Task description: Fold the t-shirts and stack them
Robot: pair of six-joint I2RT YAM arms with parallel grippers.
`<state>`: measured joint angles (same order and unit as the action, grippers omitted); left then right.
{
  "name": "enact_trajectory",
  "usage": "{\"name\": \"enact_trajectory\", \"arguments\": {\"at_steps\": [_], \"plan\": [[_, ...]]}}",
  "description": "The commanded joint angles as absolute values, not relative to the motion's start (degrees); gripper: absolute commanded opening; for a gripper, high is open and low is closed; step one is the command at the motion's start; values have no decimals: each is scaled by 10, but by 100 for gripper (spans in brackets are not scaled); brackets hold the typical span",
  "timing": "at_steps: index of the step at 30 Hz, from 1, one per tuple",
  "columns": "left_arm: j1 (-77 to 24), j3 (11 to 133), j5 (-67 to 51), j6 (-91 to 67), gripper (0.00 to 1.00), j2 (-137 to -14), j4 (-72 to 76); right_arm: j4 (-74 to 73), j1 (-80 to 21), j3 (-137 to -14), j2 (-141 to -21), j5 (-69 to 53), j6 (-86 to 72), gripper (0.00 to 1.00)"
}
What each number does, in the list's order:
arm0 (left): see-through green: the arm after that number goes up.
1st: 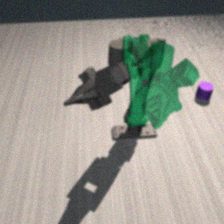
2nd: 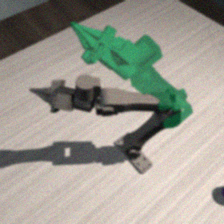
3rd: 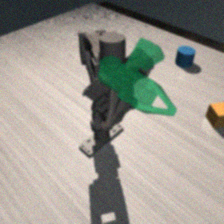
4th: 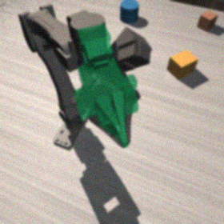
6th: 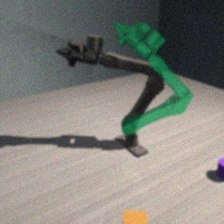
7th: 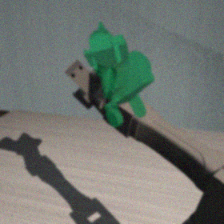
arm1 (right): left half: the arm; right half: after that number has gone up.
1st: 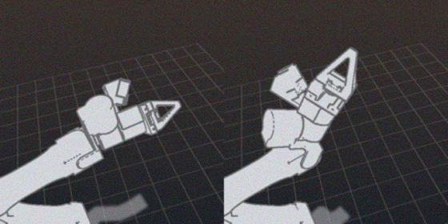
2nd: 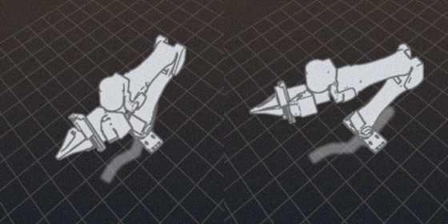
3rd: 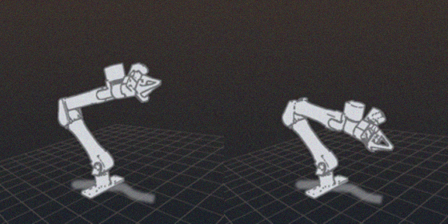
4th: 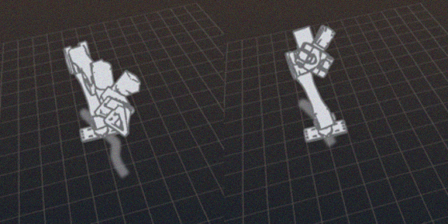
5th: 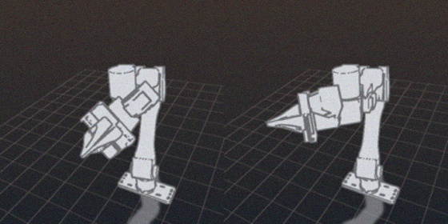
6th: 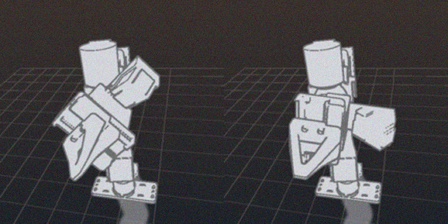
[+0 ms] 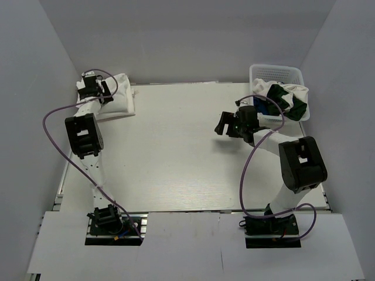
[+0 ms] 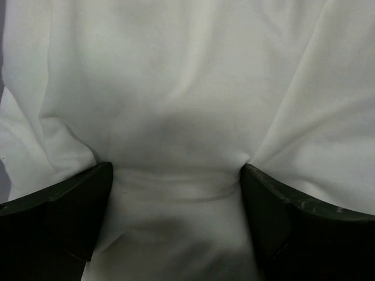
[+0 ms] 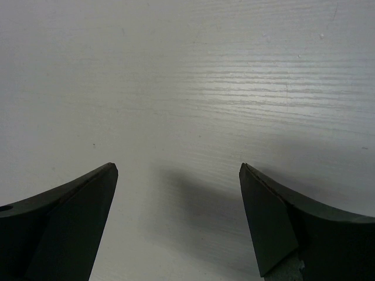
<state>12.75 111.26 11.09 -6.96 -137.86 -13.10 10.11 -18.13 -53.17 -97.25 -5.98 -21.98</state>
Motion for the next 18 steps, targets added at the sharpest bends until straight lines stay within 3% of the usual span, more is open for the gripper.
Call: {"name": "enact_trajectory", "arguments": {"at_steps": [1,7,14,18], "plan": [[146,1112,129,-73,100,-1368,-160,91,-182,-558,-980,-65,-209,90],[146,1174,110,-51,100,-1355,-179,91,-184,-550,-963,-71,-208,90],[146,1052,166,-21,100,-1213,-94,111,-186,-526,-929,-89,-210,90],[146,1016,168,-21,100,-1194,-73,114,-189,-517,-919,-89,-207,90]]}}
